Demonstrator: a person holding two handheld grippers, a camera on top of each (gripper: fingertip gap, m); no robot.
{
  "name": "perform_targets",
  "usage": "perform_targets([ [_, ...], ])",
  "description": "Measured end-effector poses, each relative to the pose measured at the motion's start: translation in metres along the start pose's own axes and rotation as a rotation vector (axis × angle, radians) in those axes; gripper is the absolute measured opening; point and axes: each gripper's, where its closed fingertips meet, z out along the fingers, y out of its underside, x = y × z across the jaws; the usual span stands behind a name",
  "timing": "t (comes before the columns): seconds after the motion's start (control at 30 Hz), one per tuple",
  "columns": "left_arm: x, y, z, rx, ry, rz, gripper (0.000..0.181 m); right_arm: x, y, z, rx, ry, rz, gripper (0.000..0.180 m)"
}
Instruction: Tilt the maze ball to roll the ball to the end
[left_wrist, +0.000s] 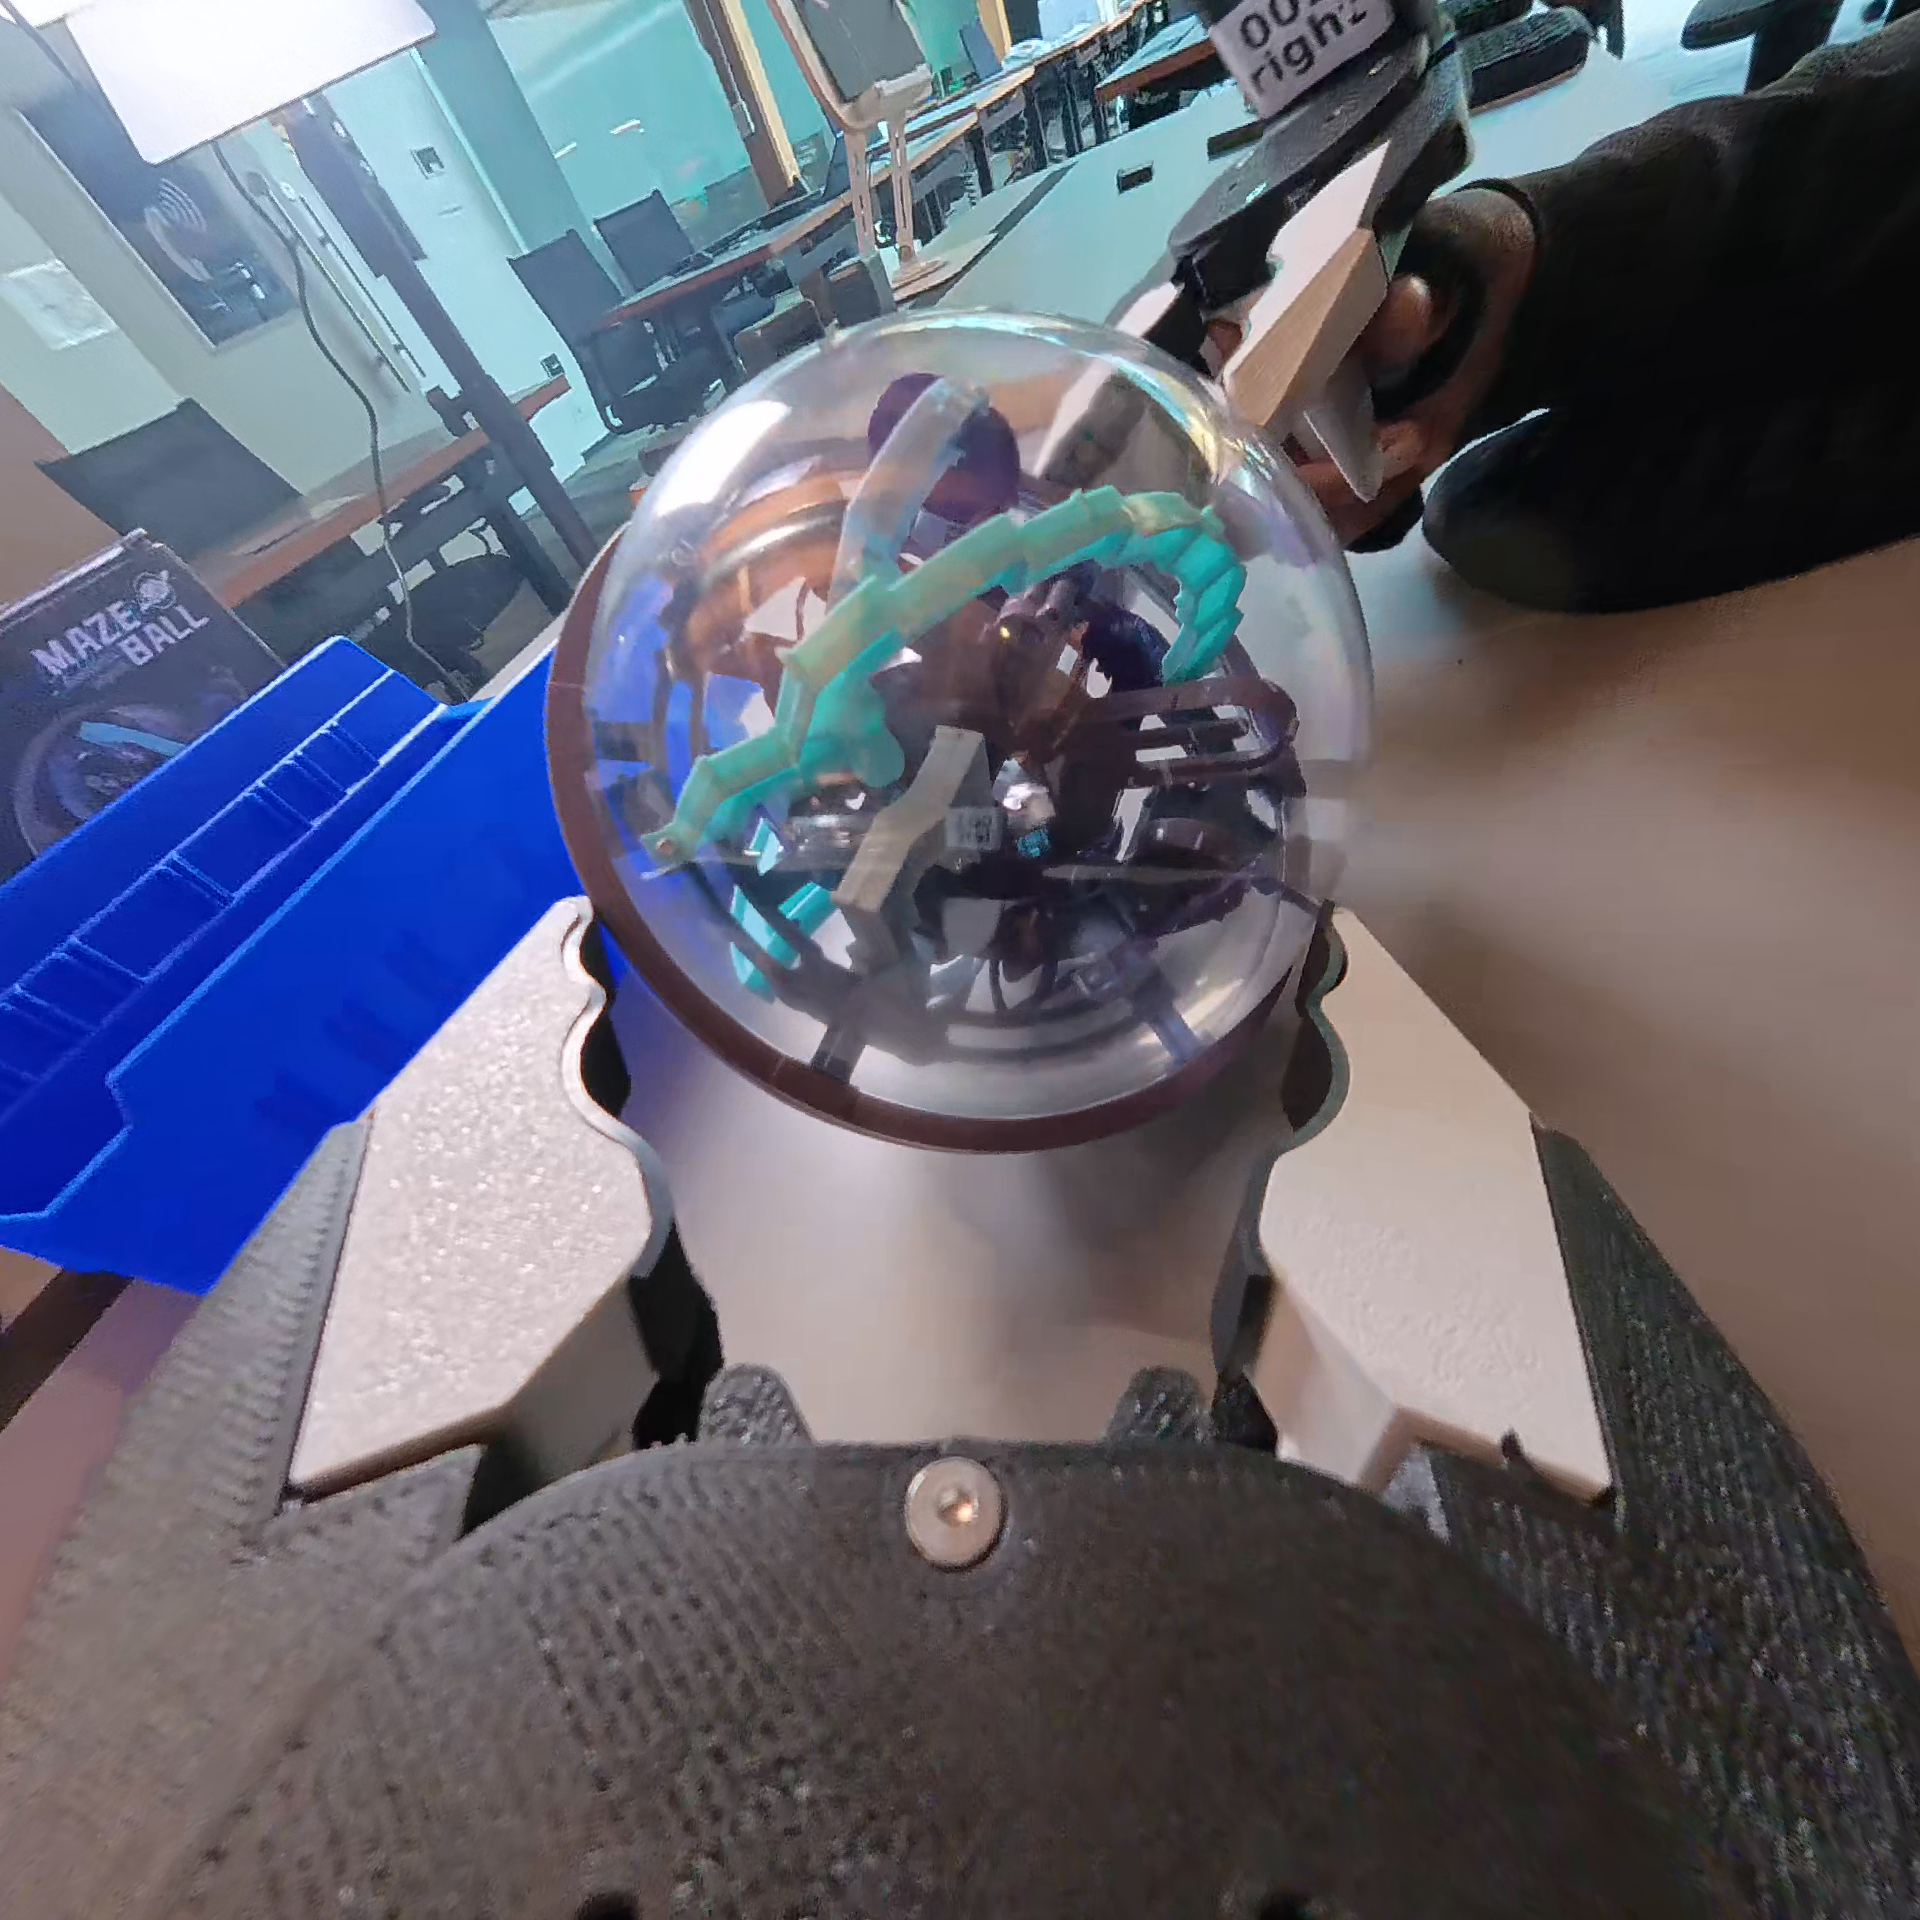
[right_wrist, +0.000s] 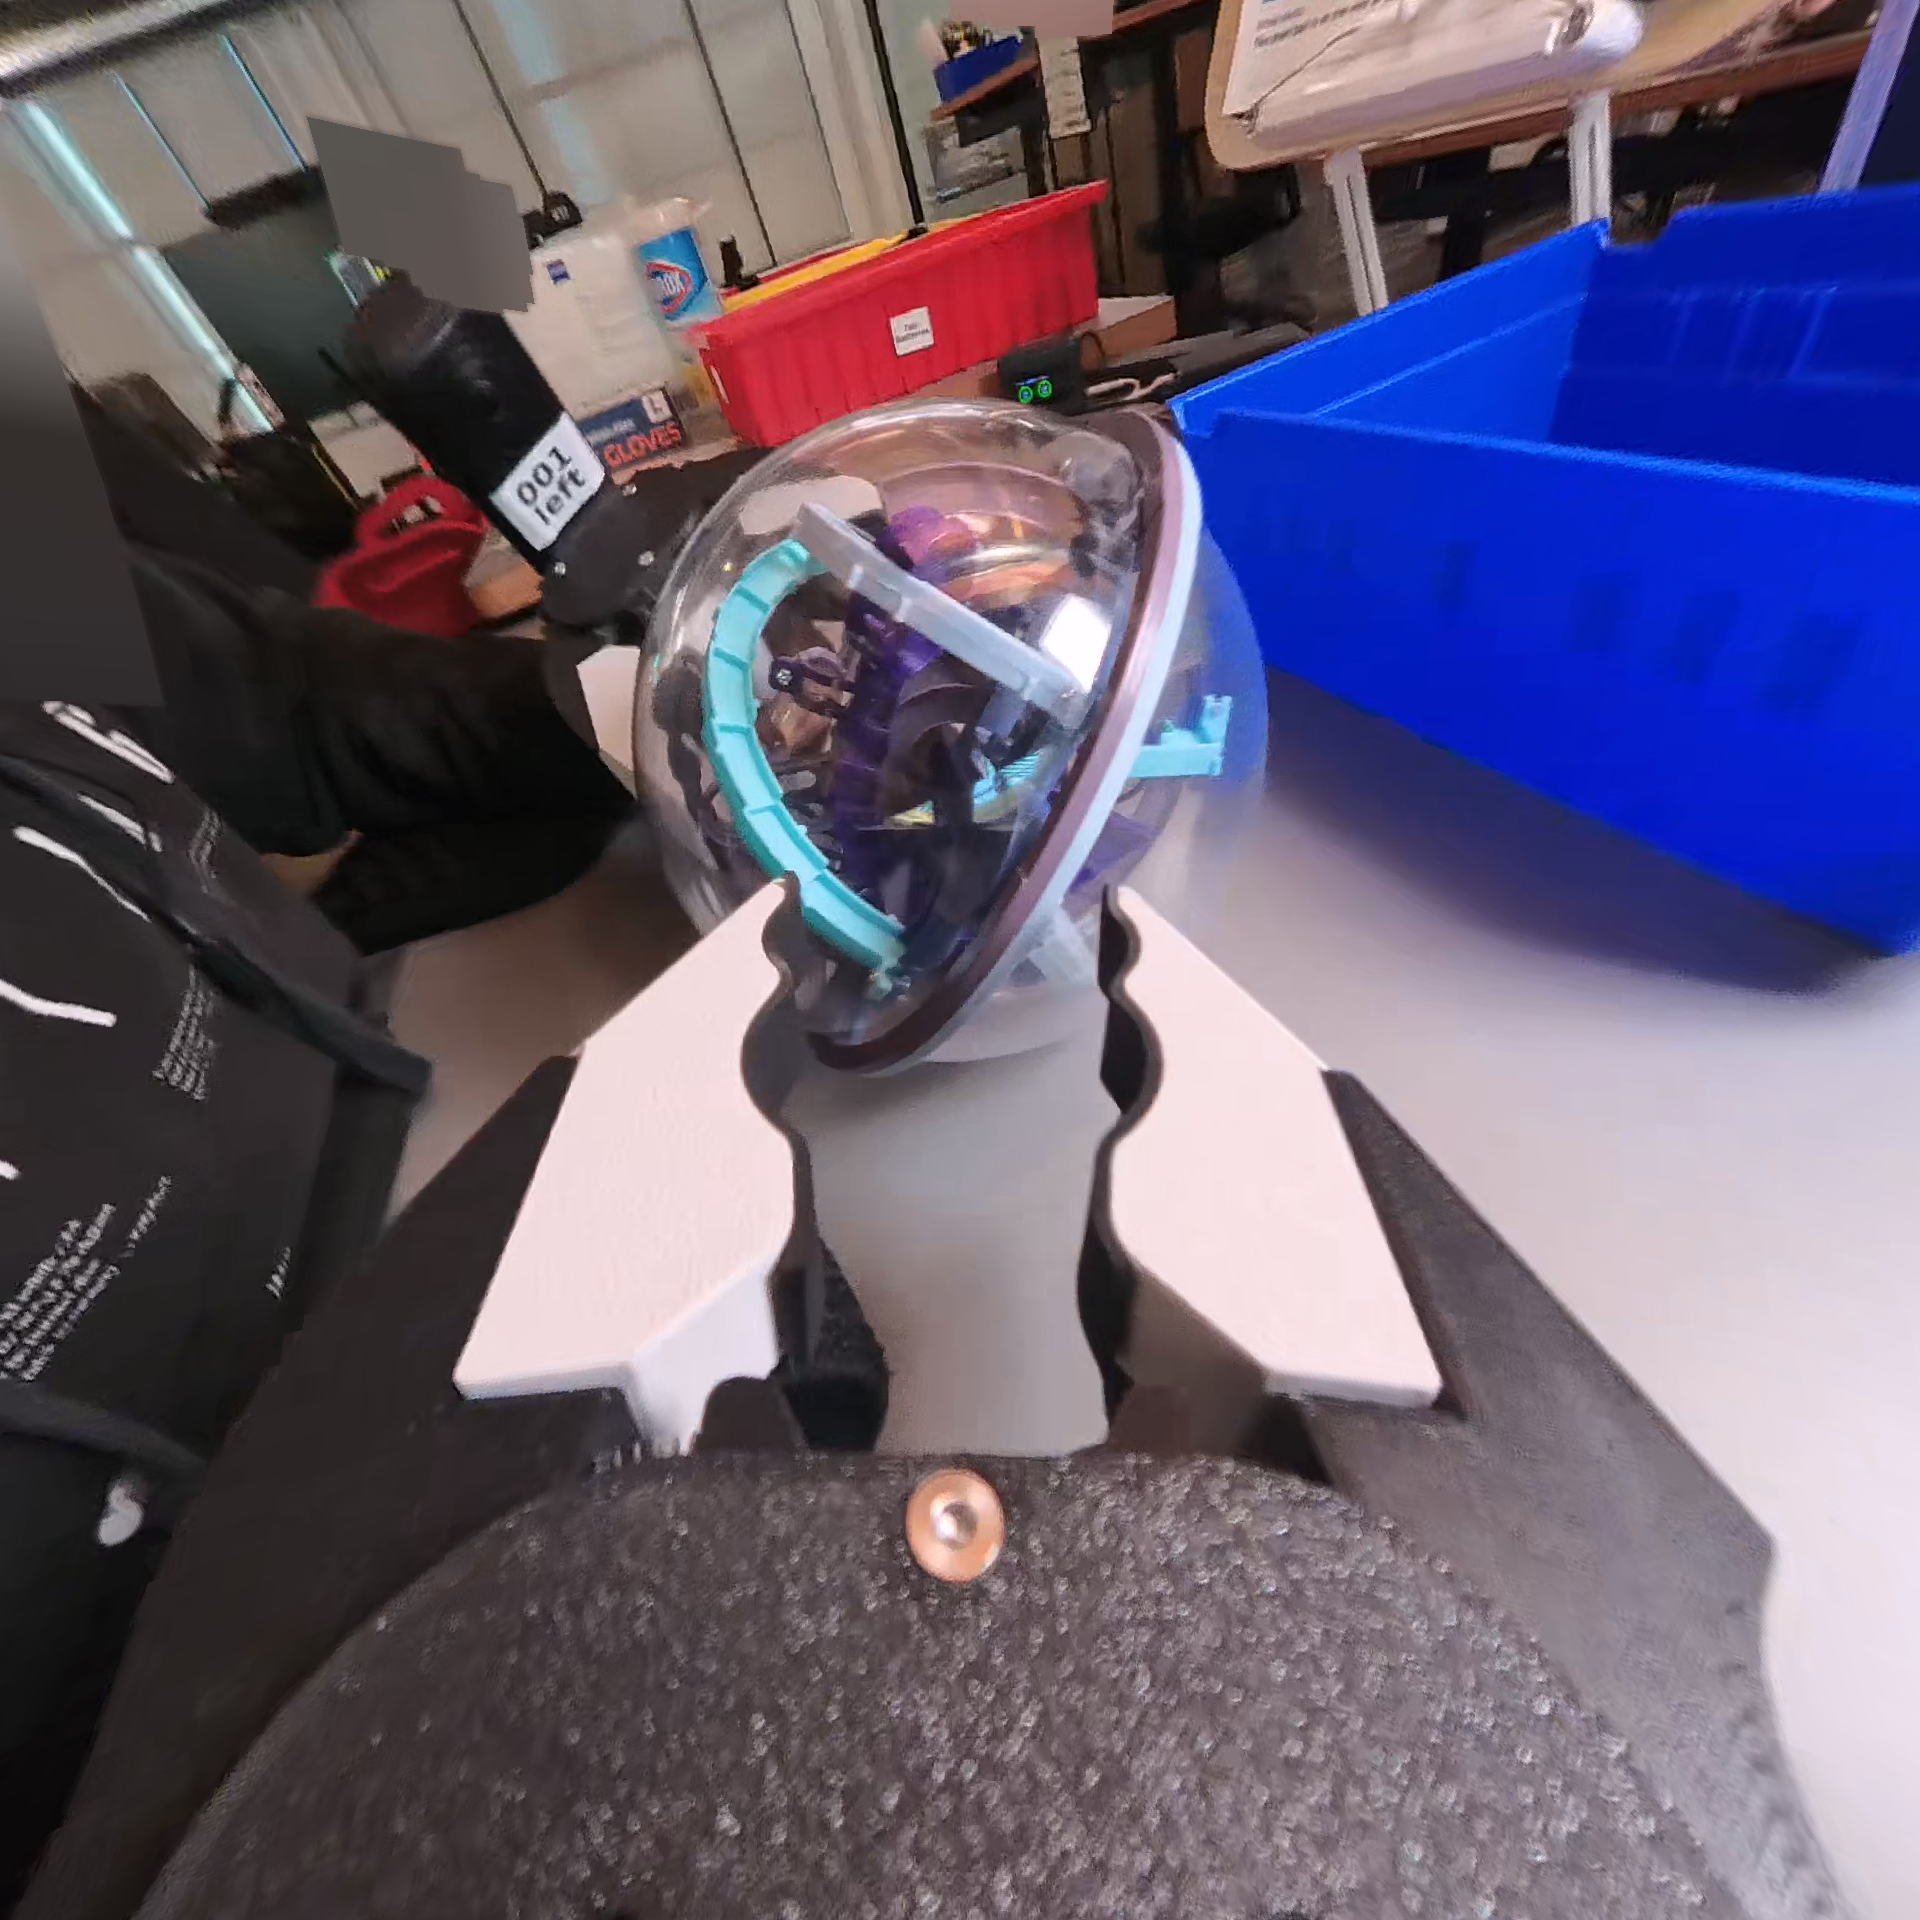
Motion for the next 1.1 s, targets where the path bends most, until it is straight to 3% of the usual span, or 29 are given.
perform_targets([
  [0.07, 0.001, -0.001, -0.001, 0.007, 0.001, -0.002, 0.129, -0.001, 0.0, -0.001, 0.001, -0.029, 0.012, 0.049],
  [0.2, 0.005, -0.003, -0.006, 0.033, 0.038, -0.04, 0.129, -0.002, 0.0, -0.006, 0.022, -0.05, -0.008, 0.011],
  [0.5, 0.006, -0.021, -0.02, 0.166, 0.099, -0.117, 0.119, -0.005, -0.006, -0.01, 0.04, -0.016, -0.265, 0.008],
  [0.63, -0.002, -0.029, -0.029, 0.25, 0.185, -0.293, 0.098, -0.001, -0.006, -0.011, 0.023, -0.025, -0.333, 0.009],
  [0.77, -0.017, -0.03, -0.04, 0.327, 0.308, -0.469, 0.056, -0.001, -0.006, -0.011, -0.011, -0.032, -0.464, 0.009],
  [0.87, -0.028, -0.022, -0.039, 0.337, 0.365, -0.533, 0.046, -0.002, -0.009, -0.009, -0.042, -0.059, -0.533, 0.01],
  [0.93, -0.046, -0.02, -0.039, 0.362, 0.335, -0.578, 0.054, -0.003, -0.013, -0.008, -0.067, -0.076, -0.571, 0.01],
  [1.0, -0.052, -0.019, -0.039, 0.363, 0.358, -0.577, 0.05, -0.004, -0.017, -0.007, -0.097, -0.096, -0.609, 0.009],
  [1.1, -0.038, -0.021, -0.041, 0.323, 0.482, -0.533, 0.04, -0.003, -0.023, -0.005, -0.147, -0.102, -0.644, 0.008],
])
